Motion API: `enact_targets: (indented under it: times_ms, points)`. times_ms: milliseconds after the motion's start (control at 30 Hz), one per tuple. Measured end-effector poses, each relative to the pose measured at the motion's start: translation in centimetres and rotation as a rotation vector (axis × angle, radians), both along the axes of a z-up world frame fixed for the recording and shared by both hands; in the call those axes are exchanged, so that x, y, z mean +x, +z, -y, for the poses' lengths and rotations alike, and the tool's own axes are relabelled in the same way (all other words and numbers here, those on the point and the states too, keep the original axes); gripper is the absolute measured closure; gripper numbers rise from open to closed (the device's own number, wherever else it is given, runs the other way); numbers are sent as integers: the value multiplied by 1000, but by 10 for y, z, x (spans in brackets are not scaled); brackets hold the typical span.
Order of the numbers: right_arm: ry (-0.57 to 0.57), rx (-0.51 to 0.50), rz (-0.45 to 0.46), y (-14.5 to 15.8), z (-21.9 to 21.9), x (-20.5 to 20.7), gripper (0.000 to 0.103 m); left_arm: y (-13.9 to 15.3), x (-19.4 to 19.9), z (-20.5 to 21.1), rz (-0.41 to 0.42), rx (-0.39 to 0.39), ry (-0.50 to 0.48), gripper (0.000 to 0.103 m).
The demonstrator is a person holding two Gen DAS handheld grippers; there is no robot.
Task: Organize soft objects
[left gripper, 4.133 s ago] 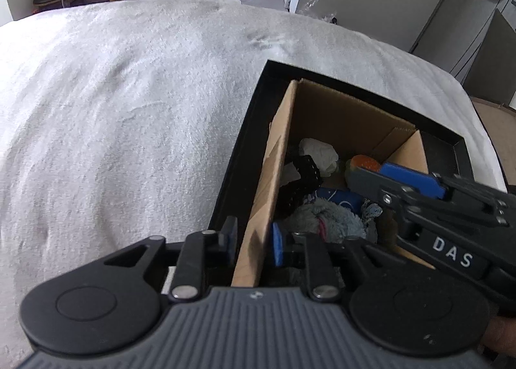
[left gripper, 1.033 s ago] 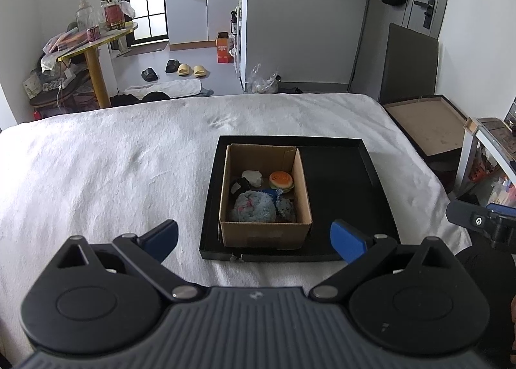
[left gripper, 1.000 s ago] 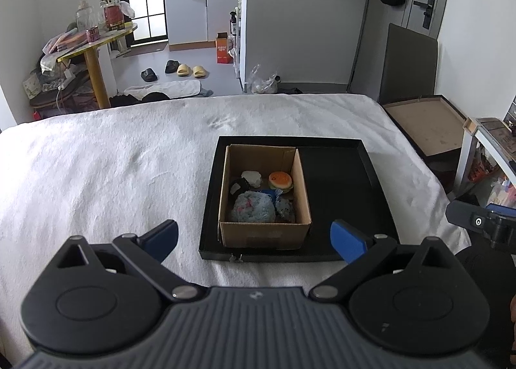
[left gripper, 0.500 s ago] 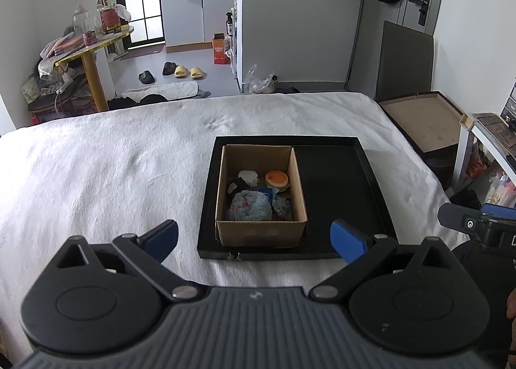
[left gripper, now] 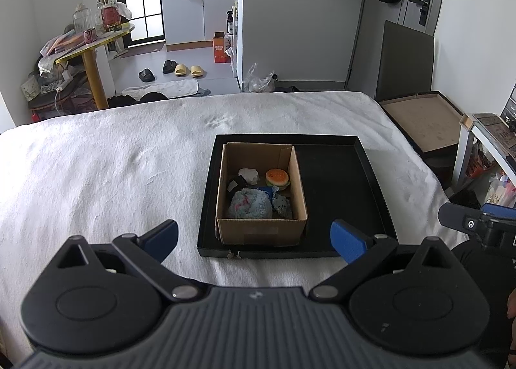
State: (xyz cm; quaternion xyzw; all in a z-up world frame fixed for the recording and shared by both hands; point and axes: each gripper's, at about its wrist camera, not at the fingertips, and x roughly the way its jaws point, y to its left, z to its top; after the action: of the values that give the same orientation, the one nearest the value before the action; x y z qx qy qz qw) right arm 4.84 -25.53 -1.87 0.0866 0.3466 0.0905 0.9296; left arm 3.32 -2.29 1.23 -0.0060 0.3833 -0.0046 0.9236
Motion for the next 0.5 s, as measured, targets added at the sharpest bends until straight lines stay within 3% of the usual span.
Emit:
enact_targets:
  times_ms: [500]
  points:
    - [8,10,8,4,-4,-4,0,1,0,1,3,-2,-3,3]
